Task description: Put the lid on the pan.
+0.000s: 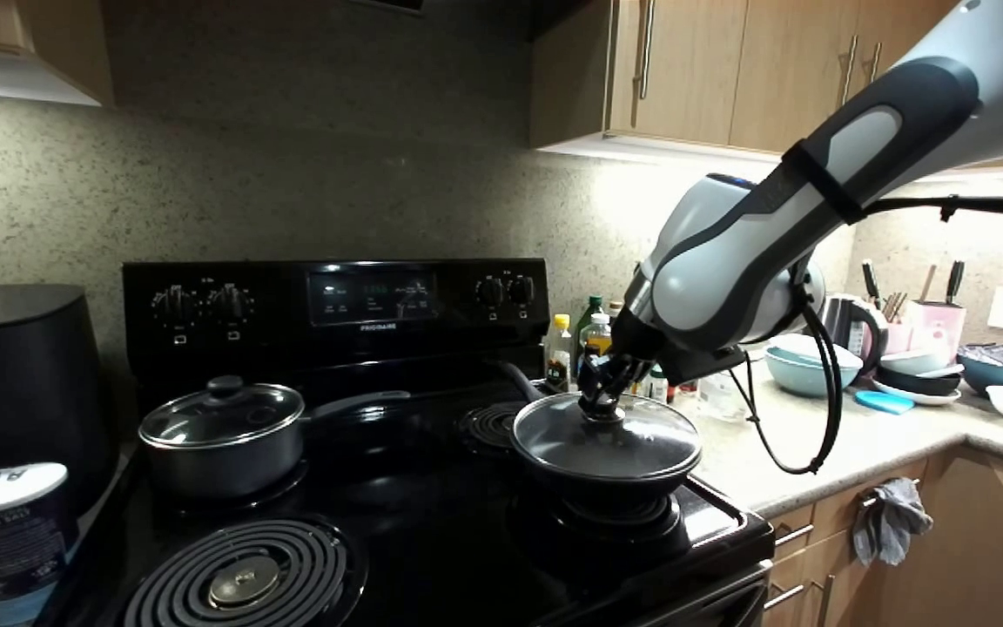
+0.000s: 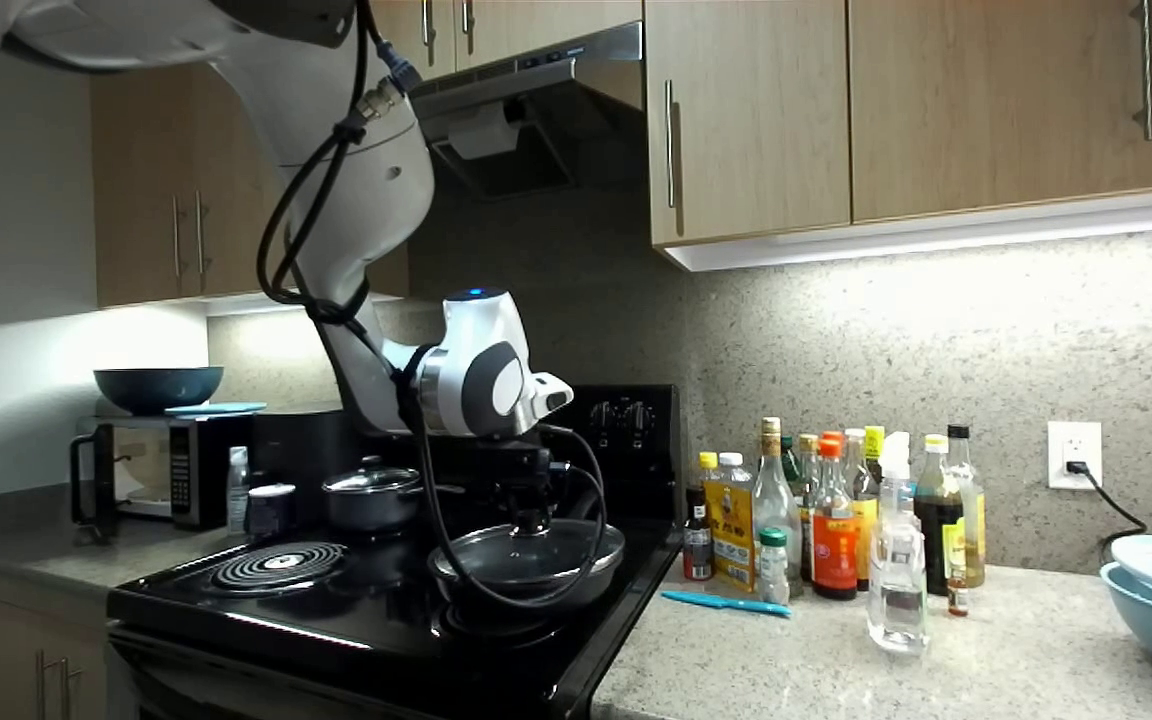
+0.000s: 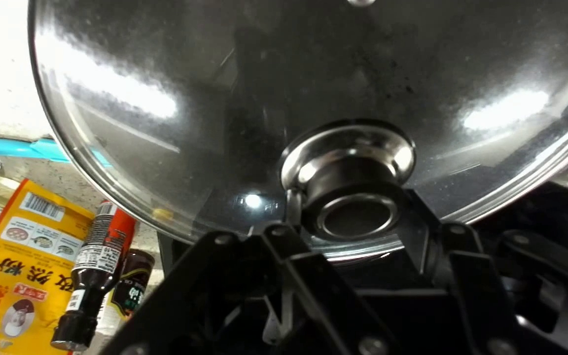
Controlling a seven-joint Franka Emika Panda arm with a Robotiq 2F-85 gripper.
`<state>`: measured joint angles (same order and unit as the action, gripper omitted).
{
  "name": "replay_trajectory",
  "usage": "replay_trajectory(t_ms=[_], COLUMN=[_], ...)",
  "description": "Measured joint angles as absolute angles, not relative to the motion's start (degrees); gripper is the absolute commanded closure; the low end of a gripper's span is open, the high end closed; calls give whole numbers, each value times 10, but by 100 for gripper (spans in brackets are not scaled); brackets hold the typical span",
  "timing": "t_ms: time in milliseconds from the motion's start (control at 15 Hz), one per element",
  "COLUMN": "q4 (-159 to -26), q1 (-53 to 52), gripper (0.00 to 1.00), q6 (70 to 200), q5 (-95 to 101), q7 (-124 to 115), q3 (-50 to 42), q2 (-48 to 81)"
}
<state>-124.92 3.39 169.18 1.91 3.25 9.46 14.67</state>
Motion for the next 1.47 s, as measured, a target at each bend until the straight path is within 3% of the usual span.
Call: replay_trajectory(t_ms=[133, 200, 267, 533, 933, 1267, 1467], q4=[-1250, -1250, -1250, -1252, -1270, -1320, -1328], q1=[35, 36, 36, 21, -16, -105, -118], gripper=[75, 25, 23, 2, 0, 0, 0], q6=[1691, 1690, 1689, 1689, 1786, 1949, 1959], q5=[19, 19, 19, 19, 67, 120, 120], q7=[34, 34, 34, 34, 28, 22, 22], q3=[108, 113, 117, 105, 54, -69, -86], q2=[147, 147, 147, 148, 136, 98, 90])
